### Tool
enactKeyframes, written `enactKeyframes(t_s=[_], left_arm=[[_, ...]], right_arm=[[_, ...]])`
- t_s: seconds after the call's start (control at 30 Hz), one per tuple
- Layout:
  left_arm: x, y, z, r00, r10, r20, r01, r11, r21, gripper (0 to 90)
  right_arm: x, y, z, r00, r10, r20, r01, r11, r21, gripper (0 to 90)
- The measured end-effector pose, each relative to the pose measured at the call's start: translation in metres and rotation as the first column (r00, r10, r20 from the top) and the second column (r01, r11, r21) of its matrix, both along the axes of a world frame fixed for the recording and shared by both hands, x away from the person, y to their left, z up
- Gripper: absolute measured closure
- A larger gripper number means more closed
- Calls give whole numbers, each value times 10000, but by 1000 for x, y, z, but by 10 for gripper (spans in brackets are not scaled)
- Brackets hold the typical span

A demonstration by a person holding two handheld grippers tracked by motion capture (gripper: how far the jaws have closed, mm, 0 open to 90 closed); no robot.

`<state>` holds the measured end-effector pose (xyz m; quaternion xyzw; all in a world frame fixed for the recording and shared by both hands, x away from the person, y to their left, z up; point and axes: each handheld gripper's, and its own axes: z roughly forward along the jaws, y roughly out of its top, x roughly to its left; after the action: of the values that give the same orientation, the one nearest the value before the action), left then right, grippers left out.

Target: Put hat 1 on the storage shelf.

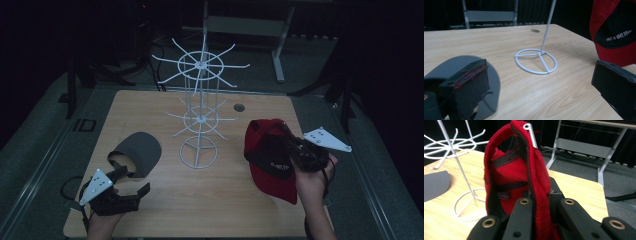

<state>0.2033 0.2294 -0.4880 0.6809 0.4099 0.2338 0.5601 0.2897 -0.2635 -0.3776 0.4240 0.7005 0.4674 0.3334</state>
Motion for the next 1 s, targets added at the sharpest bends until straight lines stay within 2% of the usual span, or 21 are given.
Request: enactKeyframes(t_s=[0.13,0.17,0.27,0.4,0.53,0.67,0.73,0.87,1.0], left_arm=[[2,-14,15,9994,-306,136,304,9994,145,16],[2,-14,15,9994,-306,136,304,9994,145,16],[4,-29,30,9967,-791,203,783,9963,350,16],[6,-45,43,9933,-1094,360,1074,9927,547,16],[9,-59,54,9882,-1440,519,1416,9888,477,16],[11,-73,65,9859,-1551,630,1517,9869,559,17],[13,-79,70,9820,-1783,625,1748,9829,584,16],[14,-95,80,9761,-2050,720,1980,9757,938,17],[15,-109,90,9673,-2408,793,2328,9676,981,17]], right_arm=[[-6,1,7,9998,158,141,-160,9998,136,858],[-6,1,7,9998,158,141,-160,9998,136,858],[-11,2,12,9991,336,250,-342,9992,209,858],[-18,2,20,9978,547,363,-561,9977,368,858],[-24,3,27,9963,782,347,-798,9957,467,858],[-33,6,30,9945,915,508,-934,9950,361,858],[-37,6,32,9936,993,533,-1016,9939,421,858],[-43,9,34,9914,1161,604,-1188,9920,431,858],[-49,12,37,9888,1315,706,-1345,9901,397,858]])
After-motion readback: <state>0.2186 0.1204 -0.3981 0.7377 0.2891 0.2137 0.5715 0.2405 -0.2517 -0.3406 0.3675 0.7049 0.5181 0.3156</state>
